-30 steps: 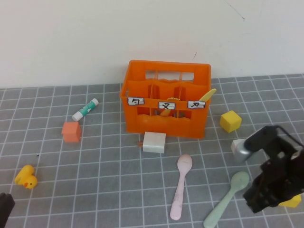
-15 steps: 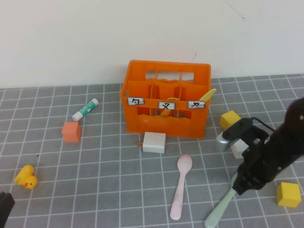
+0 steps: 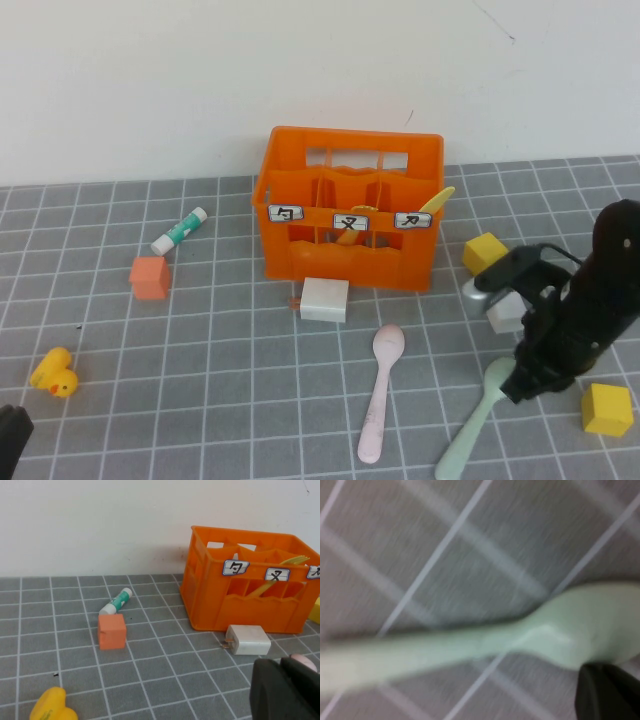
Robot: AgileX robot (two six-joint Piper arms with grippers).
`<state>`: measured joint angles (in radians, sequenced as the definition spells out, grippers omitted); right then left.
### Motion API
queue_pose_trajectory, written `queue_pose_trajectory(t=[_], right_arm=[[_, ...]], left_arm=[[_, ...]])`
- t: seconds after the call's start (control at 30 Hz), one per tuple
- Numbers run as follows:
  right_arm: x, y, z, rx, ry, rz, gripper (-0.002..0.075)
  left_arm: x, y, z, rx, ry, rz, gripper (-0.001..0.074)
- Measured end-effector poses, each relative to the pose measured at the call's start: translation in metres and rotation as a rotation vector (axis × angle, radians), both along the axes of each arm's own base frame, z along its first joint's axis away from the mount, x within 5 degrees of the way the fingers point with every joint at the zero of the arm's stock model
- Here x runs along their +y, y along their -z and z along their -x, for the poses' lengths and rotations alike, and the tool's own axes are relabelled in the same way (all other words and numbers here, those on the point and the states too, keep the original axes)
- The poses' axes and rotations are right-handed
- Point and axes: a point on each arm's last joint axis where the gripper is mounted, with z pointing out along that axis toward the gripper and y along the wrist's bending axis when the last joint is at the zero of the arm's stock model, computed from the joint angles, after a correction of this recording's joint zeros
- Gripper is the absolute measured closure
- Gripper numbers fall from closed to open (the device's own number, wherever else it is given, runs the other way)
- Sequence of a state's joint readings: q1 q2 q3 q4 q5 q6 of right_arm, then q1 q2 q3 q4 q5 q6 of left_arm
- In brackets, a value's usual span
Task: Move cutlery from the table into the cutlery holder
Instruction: Pick up the spoon
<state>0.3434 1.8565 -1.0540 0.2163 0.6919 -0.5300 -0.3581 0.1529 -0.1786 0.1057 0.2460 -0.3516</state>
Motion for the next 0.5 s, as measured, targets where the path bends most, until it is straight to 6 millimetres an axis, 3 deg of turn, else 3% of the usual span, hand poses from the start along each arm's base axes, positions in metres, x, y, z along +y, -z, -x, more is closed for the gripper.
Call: queue_pose_trajectory(t=[0.33,0.5], right_arm=[[0.013,0.008,-0.028,-0.022,0.0,-0.037,0.0728],[0.044,0.005,-0.037,-0.085,-0.058,-0.083,0.0728]], left_arm=[[0.0,-0.001,0.0,-0.006,0.001,0.0,0.0735],[0.0,-0.001,0.0,-0.007,0.001,-0.002,0.0735]])
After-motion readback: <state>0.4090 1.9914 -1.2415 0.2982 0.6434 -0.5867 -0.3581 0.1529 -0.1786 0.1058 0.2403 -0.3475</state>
